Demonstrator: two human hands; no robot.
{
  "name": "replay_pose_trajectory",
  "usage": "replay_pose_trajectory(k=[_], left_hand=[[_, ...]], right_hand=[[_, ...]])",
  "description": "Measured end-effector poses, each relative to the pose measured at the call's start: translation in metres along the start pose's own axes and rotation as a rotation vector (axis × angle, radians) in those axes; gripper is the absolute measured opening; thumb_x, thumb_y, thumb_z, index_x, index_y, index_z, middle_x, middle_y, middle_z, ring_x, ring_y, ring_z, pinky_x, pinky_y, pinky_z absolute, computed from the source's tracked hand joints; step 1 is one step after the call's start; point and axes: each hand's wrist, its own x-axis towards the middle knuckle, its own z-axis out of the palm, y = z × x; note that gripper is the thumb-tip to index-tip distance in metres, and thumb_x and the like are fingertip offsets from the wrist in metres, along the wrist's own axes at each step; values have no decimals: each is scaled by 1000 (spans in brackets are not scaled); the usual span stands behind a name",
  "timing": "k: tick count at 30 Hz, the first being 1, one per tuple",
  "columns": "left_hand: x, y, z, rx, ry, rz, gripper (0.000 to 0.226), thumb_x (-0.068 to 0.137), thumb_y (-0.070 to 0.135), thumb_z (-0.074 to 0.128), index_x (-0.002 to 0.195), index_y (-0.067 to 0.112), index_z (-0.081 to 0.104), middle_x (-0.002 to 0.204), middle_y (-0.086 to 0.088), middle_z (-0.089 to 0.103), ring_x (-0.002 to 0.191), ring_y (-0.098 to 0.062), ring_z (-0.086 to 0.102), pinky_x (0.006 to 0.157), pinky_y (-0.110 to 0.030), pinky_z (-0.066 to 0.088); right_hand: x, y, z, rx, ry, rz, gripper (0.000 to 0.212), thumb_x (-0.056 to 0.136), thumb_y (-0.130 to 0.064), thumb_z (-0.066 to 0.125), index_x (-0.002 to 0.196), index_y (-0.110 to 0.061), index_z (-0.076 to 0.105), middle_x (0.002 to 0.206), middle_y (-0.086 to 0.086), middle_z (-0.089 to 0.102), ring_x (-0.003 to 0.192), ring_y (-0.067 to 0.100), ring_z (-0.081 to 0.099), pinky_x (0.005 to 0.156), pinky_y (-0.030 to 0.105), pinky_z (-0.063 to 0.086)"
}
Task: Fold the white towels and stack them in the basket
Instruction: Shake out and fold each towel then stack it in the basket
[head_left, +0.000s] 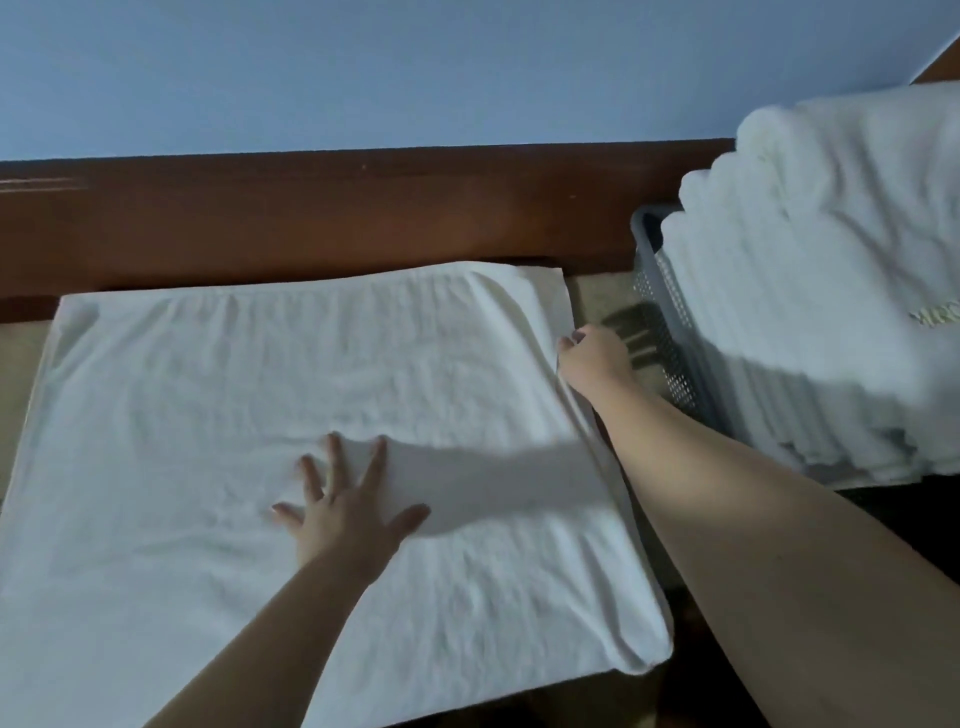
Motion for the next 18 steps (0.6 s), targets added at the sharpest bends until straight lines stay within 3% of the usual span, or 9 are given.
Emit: replay_pose_trajectory(k=[5,9,11,14,16,18], left_hand=[[2,-2,0,-3,-6,5,103,81,93,40,157,54,-17,169,-2,-33,157,-43,-17,114,-79,14],[1,-2,3,-31,9,8,102,81,92,40,156,56,-19,168,-1,-34,157,-42,-18,115,-78,13],[1,-2,4,-53,21,5,103,80,92,41,156,57,-18,168,0,-34,157,-40,-19,116,-78,12],[1,-3,6,-55,20,6,103,81,92,41,155,58,-21,167,1,-37,157,-40,-22,117,-78,9],[1,-3,6,-65,34,9,103,80,93,41,156,57,-19,167,1,-36,157,-40,-21,117,-78,8],[1,-3,5,-66,27,6,103,80,93,40,156,57,-19,167,0,-37,157,-40,-22,118,-78,7]], right_hand=[[32,-19,4,26,-70,96,41,101,-45,62,112,-6,66,97,9,71,82,25,69,67,32,54],[57,-31,9,236,-150,258,33,96,-34,71,118,-10,64,105,9,69,88,25,67,77,38,64],[70,-38,6,370,-164,332,20,94,-22,73,109,-12,63,103,9,66,91,24,64,81,36,63],[94,-47,-7,642,13,360,11,96,-13,64,87,-17,60,93,5,60,95,26,61,79,32,52],[103,-49,-11,737,57,354,12,93,-8,67,101,-16,64,104,7,63,102,29,62,81,32,49],[105,-46,-9,643,-52,341,37,91,-11,75,125,-7,60,108,4,62,105,26,61,89,35,52]])
